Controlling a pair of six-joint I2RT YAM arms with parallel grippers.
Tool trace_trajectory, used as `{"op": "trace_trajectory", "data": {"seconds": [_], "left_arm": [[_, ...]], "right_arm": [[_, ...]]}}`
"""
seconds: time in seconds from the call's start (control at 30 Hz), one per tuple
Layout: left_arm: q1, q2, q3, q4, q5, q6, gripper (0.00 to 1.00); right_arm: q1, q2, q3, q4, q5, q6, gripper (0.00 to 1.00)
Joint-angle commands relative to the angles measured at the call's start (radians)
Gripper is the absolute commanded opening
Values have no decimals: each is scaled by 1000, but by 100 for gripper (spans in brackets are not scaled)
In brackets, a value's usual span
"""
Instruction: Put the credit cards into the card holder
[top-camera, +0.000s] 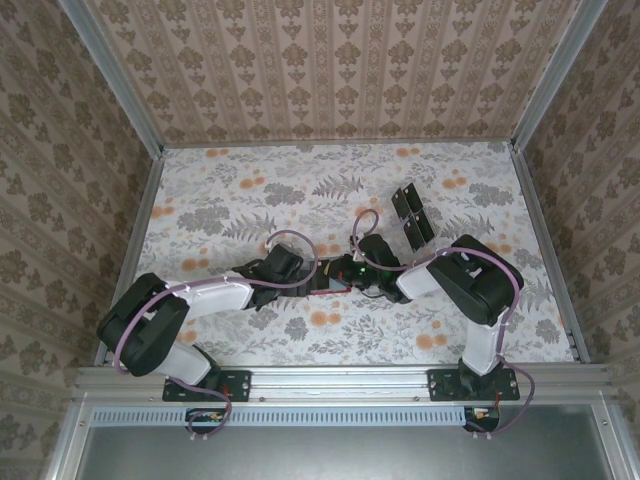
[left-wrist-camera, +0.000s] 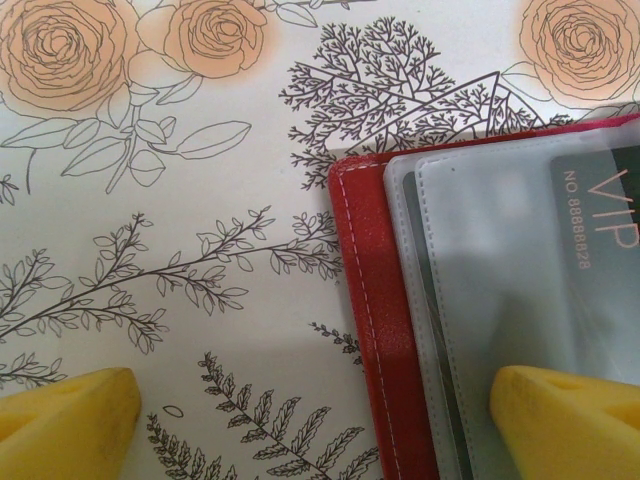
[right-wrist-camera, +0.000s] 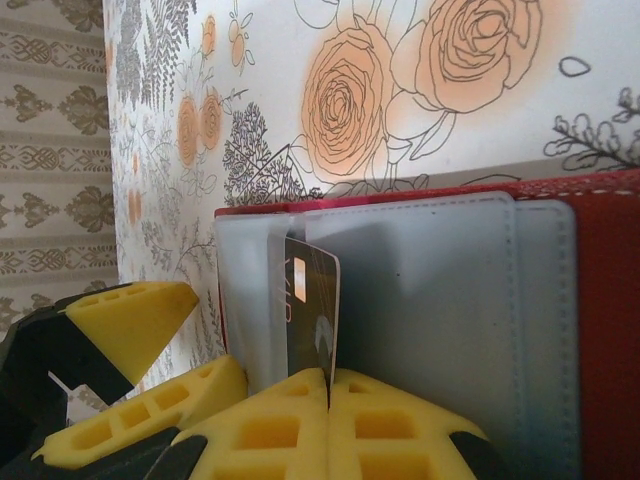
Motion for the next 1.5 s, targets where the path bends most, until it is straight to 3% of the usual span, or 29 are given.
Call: {"op": "trace_trajectory", "data": {"seconds": [0.0, 0.27, 0.33, 0.67, 0.83, 1.0, 1.17, 1.23, 1.33, 1.47], "left_arm": [[3, 25, -23, -76, -6, -14, 100], [5, -2, -14, -91, -9, -11, 100], [6, -17, -7, -101, -8, -9, 100], [78, -125, 21, -197, 2, -4, 100], [121, -174, -3, -212, 7, 9, 100], [141, -166, -18, -198, 19, 21, 100], [144, -127, -15, -172, 29, 26, 100], [143, -109, -14, -163, 35, 26, 100], [142, -86, -14, -152, 40, 26, 100], [141, -65, -14, -141, 39, 29, 100]], "right_arm": [[18, 44, 23, -114, -20, -6, 0], [40, 61, 78, -211, -25, -32, 0], [40, 45, 88, -247, -22, -48, 5], [40, -78, 163, -498, 22, -156, 51], [40, -134, 215, -628, 53, -215, 58], [42, -151, 297, -798, 123, -292, 52], [52, -123, 374, -945, 211, -356, 18], [59, -104, 397, -978, 236, -375, 9], [66, -71, 420, -1001, 250, -389, 3], [72, -31, 440, -1001, 253, -394, 2]]}}
